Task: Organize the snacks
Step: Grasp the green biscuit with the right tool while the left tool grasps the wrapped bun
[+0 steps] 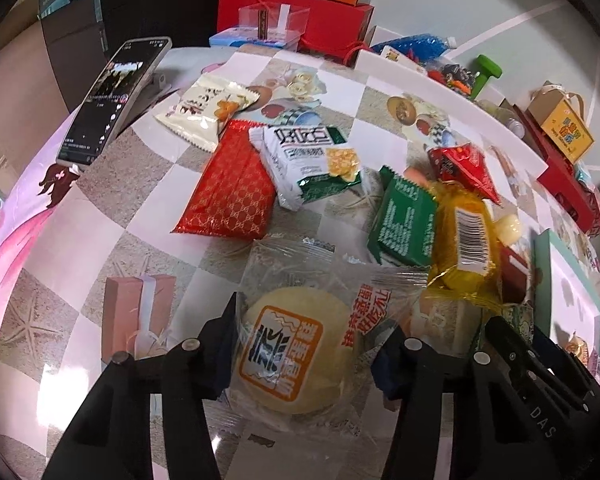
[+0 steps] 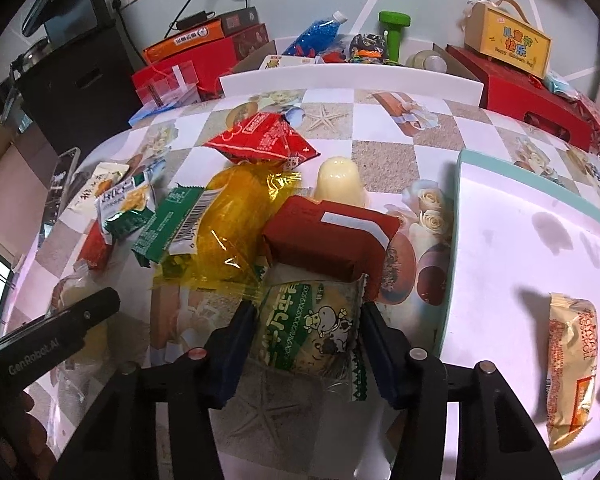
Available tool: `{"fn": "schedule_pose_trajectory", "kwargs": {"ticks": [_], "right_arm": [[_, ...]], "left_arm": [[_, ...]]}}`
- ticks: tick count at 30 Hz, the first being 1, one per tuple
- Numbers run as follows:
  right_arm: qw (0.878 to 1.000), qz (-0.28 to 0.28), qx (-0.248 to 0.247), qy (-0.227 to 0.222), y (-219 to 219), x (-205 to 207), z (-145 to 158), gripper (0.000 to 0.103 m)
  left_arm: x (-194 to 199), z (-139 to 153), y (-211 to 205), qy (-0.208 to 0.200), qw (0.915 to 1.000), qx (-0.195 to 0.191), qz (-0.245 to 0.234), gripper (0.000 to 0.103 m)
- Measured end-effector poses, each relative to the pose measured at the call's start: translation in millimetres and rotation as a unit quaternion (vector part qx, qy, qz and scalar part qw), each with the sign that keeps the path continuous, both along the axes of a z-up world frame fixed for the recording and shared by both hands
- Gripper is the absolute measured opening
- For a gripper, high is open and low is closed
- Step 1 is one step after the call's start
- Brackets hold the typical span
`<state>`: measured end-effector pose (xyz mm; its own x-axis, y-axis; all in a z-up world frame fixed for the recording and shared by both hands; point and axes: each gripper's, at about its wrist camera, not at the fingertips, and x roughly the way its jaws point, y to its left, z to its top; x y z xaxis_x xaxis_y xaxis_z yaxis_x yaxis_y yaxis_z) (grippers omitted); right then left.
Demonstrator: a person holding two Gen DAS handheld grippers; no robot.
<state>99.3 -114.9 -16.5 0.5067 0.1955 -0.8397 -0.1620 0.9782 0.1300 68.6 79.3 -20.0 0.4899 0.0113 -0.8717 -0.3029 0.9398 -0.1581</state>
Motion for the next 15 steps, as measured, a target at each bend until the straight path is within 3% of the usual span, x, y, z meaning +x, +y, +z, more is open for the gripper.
{"fn": "schedule_pose_trajectory", "kwargs": {"ticks": [15], "right_arm": [[0.998,-0.018,0.038,-0.050,-22,-16,40,0.057]], "left_arm": [[-14,45,-20,-0.067,0.9975,0.009,-0.020,0.056]]}}
